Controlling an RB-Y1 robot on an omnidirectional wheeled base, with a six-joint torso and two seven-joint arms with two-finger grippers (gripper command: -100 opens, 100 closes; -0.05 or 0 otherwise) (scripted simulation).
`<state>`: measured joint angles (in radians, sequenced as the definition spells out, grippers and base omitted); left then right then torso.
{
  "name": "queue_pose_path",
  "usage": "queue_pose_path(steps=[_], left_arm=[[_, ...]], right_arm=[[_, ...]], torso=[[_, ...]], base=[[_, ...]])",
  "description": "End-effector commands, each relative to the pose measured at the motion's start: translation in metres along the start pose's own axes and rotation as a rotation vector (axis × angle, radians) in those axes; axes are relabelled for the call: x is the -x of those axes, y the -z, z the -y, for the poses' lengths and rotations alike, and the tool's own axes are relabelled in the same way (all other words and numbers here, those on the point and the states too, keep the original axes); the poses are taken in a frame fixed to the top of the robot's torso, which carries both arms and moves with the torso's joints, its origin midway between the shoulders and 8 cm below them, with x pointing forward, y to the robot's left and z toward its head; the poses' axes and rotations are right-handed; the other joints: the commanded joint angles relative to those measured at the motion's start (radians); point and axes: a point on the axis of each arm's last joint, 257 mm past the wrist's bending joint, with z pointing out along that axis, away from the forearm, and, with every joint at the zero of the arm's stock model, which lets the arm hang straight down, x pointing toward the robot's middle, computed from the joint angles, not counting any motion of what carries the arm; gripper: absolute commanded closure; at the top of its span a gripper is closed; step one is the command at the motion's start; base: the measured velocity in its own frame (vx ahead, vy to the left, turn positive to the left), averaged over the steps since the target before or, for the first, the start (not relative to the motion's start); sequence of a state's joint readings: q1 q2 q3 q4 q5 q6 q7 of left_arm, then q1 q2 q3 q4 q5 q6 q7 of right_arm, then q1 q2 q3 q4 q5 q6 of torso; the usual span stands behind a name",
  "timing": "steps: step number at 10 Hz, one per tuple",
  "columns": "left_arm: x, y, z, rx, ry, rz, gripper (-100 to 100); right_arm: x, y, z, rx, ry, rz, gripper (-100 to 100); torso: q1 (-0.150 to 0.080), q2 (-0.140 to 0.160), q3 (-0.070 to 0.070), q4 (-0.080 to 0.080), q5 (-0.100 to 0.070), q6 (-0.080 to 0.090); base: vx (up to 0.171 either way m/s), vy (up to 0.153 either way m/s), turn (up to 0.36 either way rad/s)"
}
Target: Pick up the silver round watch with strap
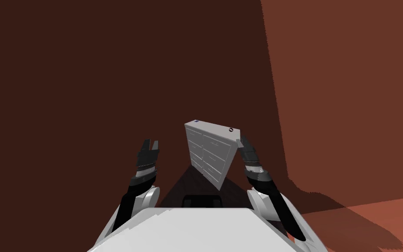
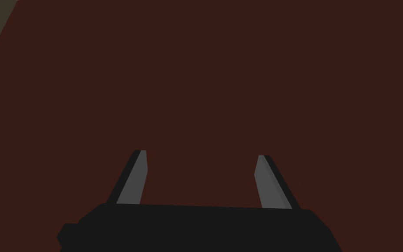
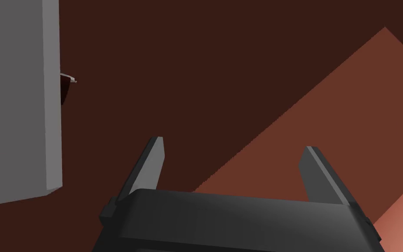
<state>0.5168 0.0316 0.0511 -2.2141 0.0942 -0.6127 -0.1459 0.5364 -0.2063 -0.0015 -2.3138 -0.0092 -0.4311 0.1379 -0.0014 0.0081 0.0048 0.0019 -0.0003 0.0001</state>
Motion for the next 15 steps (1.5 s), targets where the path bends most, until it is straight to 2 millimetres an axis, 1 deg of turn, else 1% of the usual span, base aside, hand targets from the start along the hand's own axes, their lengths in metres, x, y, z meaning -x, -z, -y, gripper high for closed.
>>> queue_pose_path(steps=[1, 2, 5, 6, 7, 8, 11, 13, 14, 15], left_arm=[[0.000, 0.000, 0.000, 0.000, 0.000, 0.000, 0], [0.000, 0.000, 0.000, 0.000, 0.000, 0.000, 0], [0.000, 0.000, 0.000, 0.000, 0.000, 0.000, 0], [0.000, 0.000, 0.000, 0.000, 0.000, 0.000, 0], [0.000, 0.000, 0.000, 0.000, 0.000, 0.000, 0], [0.000, 0.000, 0.000, 0.000, 0.000, 0.000, 0], [0.000, 0.000, 0.000, 0.000, 0.000, 0.000, 0], [0.000, 0.000, 0.000, 0.000, 0.000, 0.000, 0], [0.000, 0.000, 0.000, 0.000, 0.000, 0.000, 0], [0.000, 0.000, 0.000, 0.000, 0.000, 0.000, 0]], right_arm=[[-0.005, 0.000, -0.002, 0.015, 0.073, -0.046, -100], [-0.008, 0.000, -0.002, 0.019, 0.083, -0.070, -100], [-0.017, 0.002, -0.002, 0.045, 0.198, -0.151, -100], [-0.020, 0.002, -0.002, 0.049, 0.208, -0.174, -100], [-0.023, 0.004, 0.000, 0.061, 0.265, -0.206, -100], [-0.026, 0.004, 0.000, 0.067, 0.276, -0.233, -100], [-0.034, 0.010, 0.006, 0.099, 0.407, -0.318, -100], [-0.039, 0.011, 0.006, 0.111, 0.424, -0.360, -100], [-0.041, 0.015, 0.011, 0.126, 0.489, -0.395, -100], [-0.043, 0.016, 0.011, 0.133, 0.499, -0.420, -100]], torso=[[0.000, 0.000, 0.000, 0.000, 0.000, 0.000], [-0.001, 0.001, 0.001, 0.000, 0.000, 0.000], [0.000, -0.002, -0.001, 0.000, 0.000, 0.000], [0.000, 0.000, 0.000, 0.000, 0.000, 0.000], [0.000, -0.001, -0.001, 0.000, 0.000, 0.000], [0.000, -0.001, -0.001, 0.000, 0.000, 0.000], [0.000, -0.002, -0.001, 0.000, 0.000, 0.000], [0.000, -0.002, -0.001, 0.000, 0.000, 0.000], [0.001, -0.005, -0.003, -0.001, 0.000, 0.000], [0.001, -0.005, -0.003, -0.001, 0.000, 0.000]], base=[[-0.140, -0.038, -0.087], [-0.112, -0.036, -0.042], [-0.106, -0.027, -0.053], [-0.098, -0.019, -0.032], [-0.097, -0.018, -0.054], [-0.083, -0.022, -0.036], [-0.098, -0.036, -0.052], [-0.058, -0.018, -0.008], [-0.052, -0.017, -0.051], [-0.060, -0.019, -0.029]])
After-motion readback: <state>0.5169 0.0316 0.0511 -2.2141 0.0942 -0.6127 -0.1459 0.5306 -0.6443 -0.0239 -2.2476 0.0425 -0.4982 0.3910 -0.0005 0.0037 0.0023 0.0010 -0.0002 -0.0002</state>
